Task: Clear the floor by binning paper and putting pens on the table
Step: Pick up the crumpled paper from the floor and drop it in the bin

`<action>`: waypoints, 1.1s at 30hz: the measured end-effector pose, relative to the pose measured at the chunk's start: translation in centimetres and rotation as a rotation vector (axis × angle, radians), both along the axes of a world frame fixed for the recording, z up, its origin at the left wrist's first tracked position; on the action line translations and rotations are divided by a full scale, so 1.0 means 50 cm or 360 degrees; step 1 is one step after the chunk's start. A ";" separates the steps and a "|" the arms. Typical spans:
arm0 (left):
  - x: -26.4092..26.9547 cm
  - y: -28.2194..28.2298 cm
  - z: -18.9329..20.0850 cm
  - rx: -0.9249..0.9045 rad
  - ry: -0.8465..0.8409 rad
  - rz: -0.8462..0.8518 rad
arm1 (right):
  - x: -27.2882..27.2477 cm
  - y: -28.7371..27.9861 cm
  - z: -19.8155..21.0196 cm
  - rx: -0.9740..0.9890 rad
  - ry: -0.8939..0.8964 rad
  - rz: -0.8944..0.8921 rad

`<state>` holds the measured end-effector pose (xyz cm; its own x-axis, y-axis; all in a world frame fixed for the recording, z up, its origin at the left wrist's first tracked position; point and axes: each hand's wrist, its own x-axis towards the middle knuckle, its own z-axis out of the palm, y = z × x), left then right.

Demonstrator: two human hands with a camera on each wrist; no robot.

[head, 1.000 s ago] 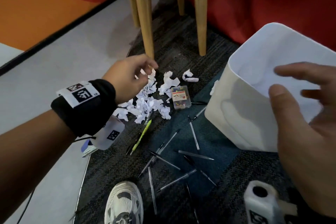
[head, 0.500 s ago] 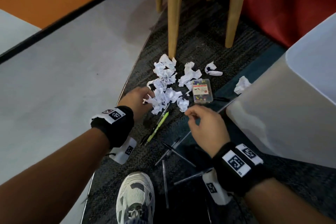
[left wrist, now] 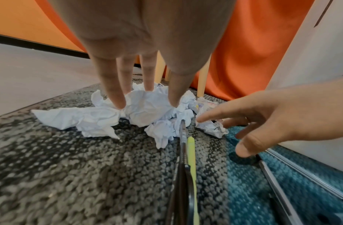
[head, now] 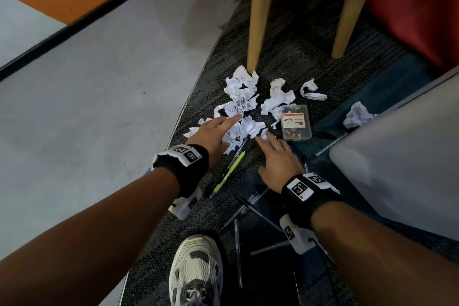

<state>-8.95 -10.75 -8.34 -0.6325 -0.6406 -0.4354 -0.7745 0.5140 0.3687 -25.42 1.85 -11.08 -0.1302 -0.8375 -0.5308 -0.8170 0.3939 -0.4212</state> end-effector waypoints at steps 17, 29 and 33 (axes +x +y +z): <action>0.006 0.011 -0.002 -0.0086 -0.0081 0.0220 | -0.007 0.042 -0.031 -0.0283 0.0008 -0.0231; -0.063 0.075 0.141 -0.0220 0.0257 0.0397 | -0.034 0.081 0.065 -0.0753 -0.0329 -0.0812; -0.131 0.114 0.233 -0.0248 0.0673 0.0260 | -0.072 0.107 0.180 -0.1085 -0.0495 -0.0956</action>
<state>-15.48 -5.06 3.31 -0.6189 -0.7837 -0.0522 -0.6484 0.4723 0.5971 -29.00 7.21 -2.09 -0.5739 -0.8181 -0.0373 -0.3714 0.3006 -0.8785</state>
